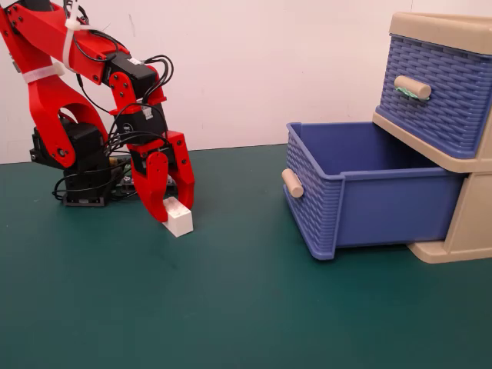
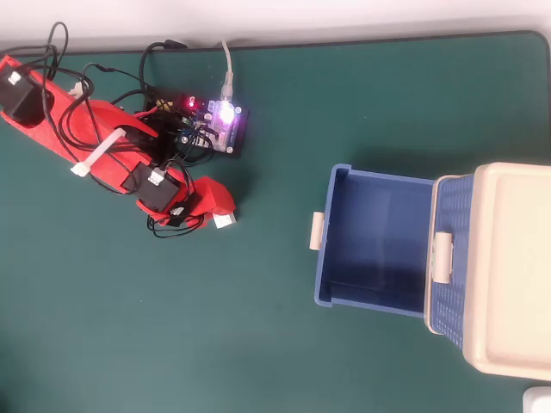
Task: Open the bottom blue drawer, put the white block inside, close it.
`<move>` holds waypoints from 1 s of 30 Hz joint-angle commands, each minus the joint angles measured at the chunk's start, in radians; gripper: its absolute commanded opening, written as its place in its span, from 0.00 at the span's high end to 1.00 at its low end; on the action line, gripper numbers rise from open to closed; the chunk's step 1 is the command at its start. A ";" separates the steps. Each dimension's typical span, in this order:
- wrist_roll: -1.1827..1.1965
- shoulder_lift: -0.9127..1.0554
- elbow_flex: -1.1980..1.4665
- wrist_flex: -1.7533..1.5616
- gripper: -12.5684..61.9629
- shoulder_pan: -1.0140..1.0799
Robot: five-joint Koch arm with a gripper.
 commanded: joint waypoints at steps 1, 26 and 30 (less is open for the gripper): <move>-0.005 0.071 -0.012 0.032 0.94 0.008; 0.870 -0.660 -1.709 0.457 0.93 -0.233; 0.873 -0.670 -1.706 0.453 0.49 -0.244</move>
